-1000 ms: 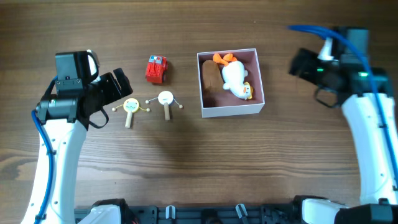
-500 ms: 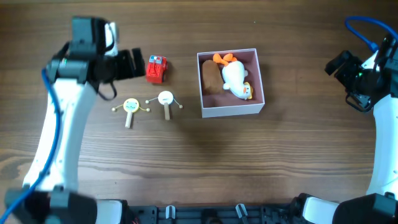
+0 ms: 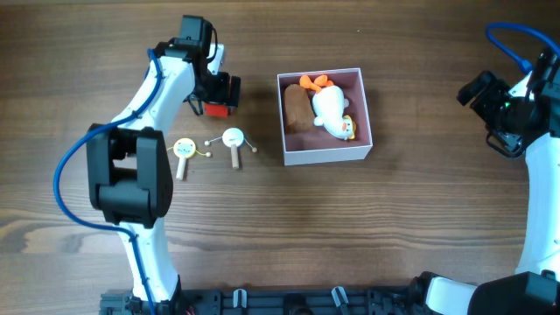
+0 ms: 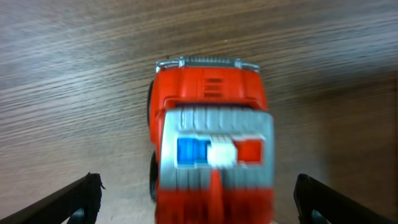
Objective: Pack container
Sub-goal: 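Grasp the red toy fire truck with the left gripper, then carry the red truck right and drop it into the box, then grasp the white rattle drum by its wooden handle with the left gripper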
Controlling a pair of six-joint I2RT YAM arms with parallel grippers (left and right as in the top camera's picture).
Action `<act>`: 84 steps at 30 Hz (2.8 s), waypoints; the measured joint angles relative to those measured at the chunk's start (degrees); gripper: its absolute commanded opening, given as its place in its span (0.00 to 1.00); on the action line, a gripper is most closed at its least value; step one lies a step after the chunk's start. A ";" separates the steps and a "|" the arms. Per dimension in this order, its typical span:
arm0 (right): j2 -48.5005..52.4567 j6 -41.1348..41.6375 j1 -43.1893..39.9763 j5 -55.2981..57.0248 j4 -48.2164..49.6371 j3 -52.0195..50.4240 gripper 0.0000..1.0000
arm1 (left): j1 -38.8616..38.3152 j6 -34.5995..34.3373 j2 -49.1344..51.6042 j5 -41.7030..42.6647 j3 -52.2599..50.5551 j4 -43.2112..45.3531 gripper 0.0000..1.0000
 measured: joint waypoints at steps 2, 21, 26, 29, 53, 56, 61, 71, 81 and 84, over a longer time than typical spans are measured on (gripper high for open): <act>0.02 0.00 0.00 0.00 0.00 0.00 1.00 | -0.04 0.72 1.60 -0.02 0.00 0.07 0.93; 0.02 0.00 0.00 -0.02 0.00 0.00 1.00 | -0.22 5.31 3.78 -1.01 0.31 -2.71 0.40; 0.02 0.00 0.00 -0.02 0.00 0.00 1.00 | -3.87 4.33 -7.93 1.16 1.81 -8.90 0.31; 0.02 0.00 0.00 -0.02 0.00 0.00 1.00 | -11.56 5.51 -17.94 2.93 3.78 -8.20 0.22; 0.02 0.00 0.00 -0.42 0.00 0.00 1.00 | -34.97 27.04 -0.24 3.37 4.28 4.55 0.75; 0.02 0.00 0.00 -0.44 0.00 0.00 1.00 | -34.97 27.52 -0.24 2.56 4.28 4.44 1.00; 0.02 0.00 0.00 -0.42 0.00 0.00 1.00 | -34.97 27.65 -0.59 -0.39 4.28 3.85 1.00; 0.02 0.15 0.00 -0.44 0.00 0.00 1.00 | -34.27 20.39 -21.35 -2.95 4.44 -2.54 0.76; 0.04 0.15 0.00 -0.44 0.00 0.00 1.00 | -15.08 -2.80 -25.38 -3.76 -2.03 -23.74 0.72; 0.07 0.15 0.00 -0.44 -0.02 0.00 1.00 | -8.37 -11.52 -22.60 -1.77 -11.17 -16.37 0.68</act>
